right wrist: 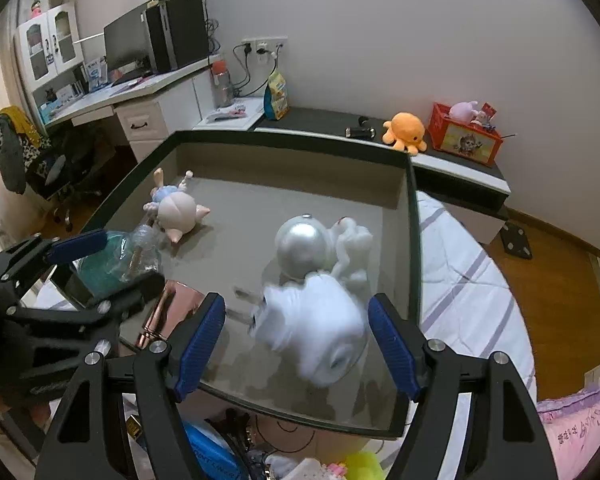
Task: Organize rigid objects
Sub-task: 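Lower both held items into the pink box and open both grippers, then withdraw both tools from the box back over the bed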
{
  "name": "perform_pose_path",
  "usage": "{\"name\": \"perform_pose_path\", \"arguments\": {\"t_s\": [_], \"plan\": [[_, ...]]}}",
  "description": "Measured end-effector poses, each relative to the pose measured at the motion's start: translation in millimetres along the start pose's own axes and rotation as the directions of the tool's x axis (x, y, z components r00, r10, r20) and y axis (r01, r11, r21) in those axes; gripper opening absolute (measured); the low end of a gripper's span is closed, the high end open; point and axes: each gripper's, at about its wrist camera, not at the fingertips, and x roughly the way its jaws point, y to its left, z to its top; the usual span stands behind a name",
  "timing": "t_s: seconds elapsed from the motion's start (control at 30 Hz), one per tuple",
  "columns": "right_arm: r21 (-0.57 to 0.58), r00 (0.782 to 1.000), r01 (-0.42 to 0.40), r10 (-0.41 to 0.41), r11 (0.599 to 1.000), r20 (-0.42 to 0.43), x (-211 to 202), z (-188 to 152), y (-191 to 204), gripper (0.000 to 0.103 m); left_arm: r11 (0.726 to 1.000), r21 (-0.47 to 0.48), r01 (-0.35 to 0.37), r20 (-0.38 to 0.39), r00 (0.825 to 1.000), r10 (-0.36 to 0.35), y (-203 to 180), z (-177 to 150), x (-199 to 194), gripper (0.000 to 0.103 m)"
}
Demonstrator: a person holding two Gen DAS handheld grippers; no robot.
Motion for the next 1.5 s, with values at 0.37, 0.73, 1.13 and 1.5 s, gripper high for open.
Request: {"name": "perform_pose_path", "arguments": {"t_s": [0.37,0.73,1.13,1.5], "plan": [[0.049,0.988,-0.037,0.029,0.998,0.152,-70,-9,-1,0.086,0.992,-0.113,0.055,0.211,0.977,-0.030,24,-11,-98,0.103],[0.015,0.920,-0.019,0.012,1.000,0.391,-178,-65,34,0.103,0.989,-0.093,-0.112,0.386,0.912,0.139,0,-69,-201,0.103],[0.083,0.863,0.037,-0.074,0.996,0.500,-232,-124,45,0.103,0.982,-0.044,-0.181,0.433,0.883,0.182,-38,-124,-257,0.103],[0.127,0.860,0.047,-0.105,0.991,0.499,-243,-151,39,0.103,0.979,-0.040,-0.198,0.463,0.865,0.194,-45,-140,-274,0.103]]}}
